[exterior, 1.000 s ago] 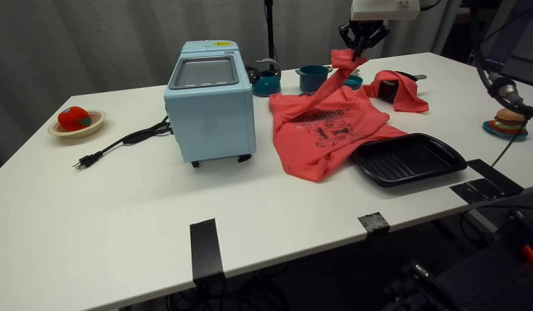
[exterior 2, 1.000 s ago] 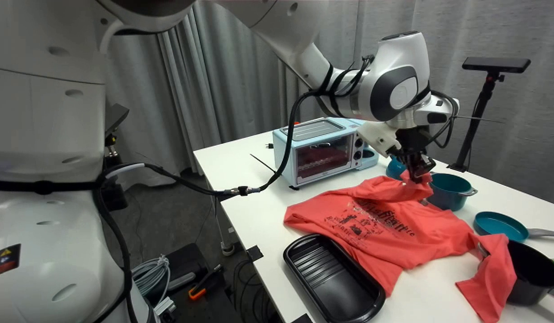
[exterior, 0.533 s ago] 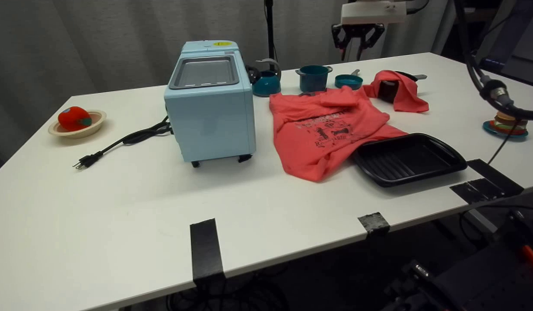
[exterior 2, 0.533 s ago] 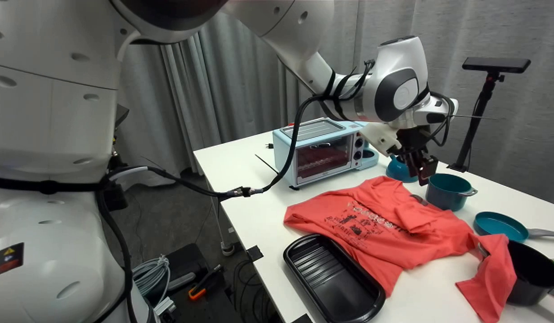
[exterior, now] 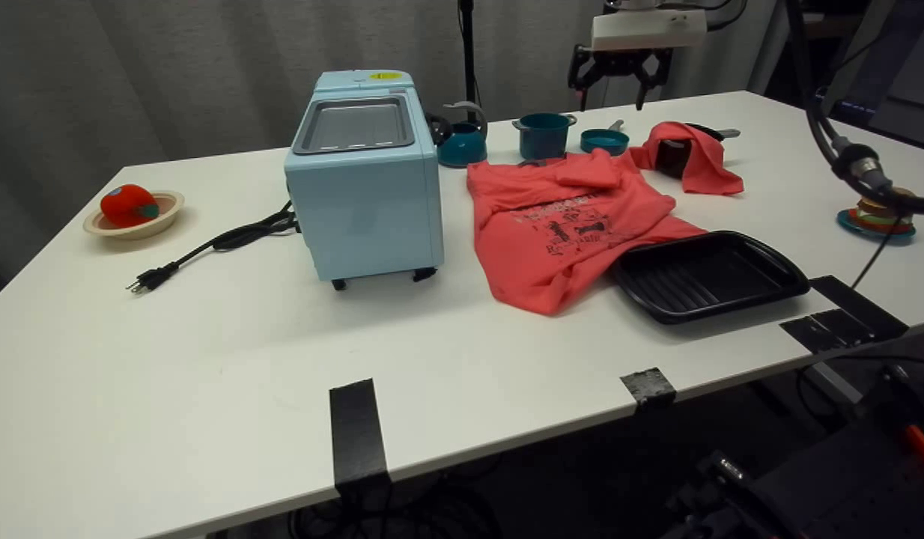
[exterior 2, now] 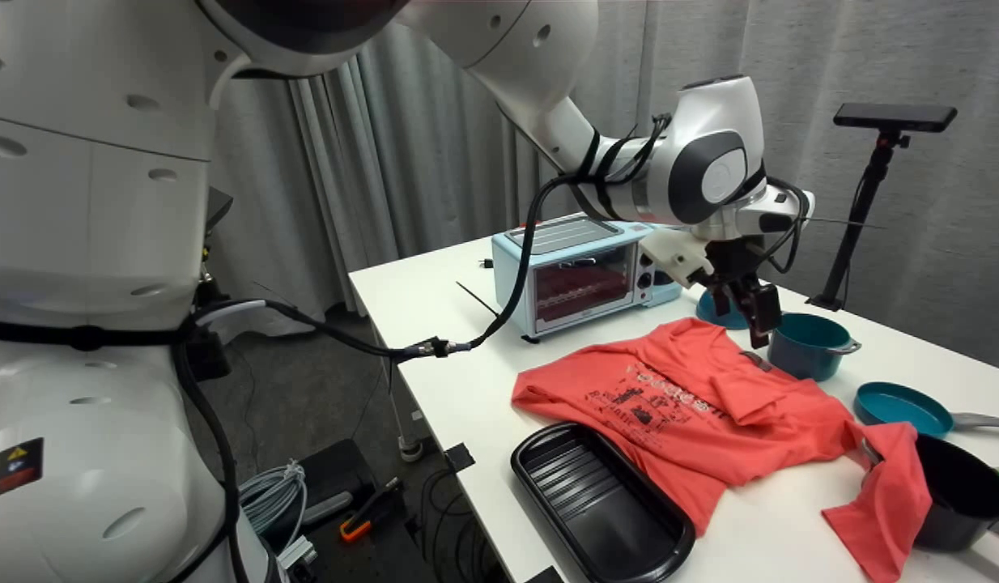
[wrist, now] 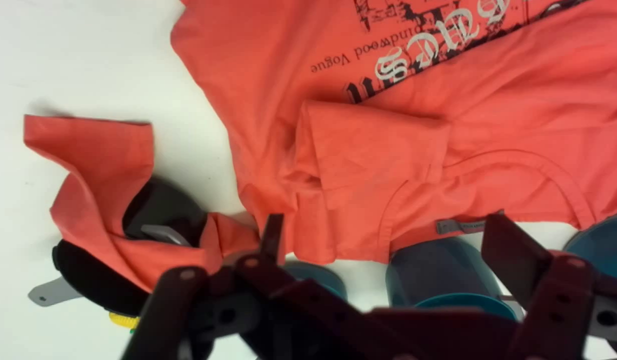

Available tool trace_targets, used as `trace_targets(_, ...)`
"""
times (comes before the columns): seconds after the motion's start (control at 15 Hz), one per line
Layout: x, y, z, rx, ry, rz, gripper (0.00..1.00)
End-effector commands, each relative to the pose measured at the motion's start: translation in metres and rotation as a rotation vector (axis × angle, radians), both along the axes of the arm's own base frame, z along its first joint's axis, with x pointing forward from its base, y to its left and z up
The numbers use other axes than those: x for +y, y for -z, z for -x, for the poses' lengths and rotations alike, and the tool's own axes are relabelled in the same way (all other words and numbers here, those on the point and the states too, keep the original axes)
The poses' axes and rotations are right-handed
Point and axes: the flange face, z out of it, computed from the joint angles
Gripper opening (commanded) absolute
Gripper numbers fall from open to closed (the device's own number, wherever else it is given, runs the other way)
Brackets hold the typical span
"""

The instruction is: Fold the orange shirt

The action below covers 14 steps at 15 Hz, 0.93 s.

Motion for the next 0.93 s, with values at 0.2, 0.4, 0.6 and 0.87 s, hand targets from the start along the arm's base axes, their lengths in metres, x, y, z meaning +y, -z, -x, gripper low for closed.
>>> trace_targets(0.2,-0.014,0.025,0.043,0.090,0.003,-0.031,1.00)
trace_targets(0.4,-0.031,0.044,0.058,0.124,0.010,-0.031,1.00)
trace_targets(0.6,-0.057,0.052,0.070,0.144,0.028,-0.006,1.00)
trace_targets(0.87,-0.094,0.056,0.073,0.151,0.064,0.035,1.00)
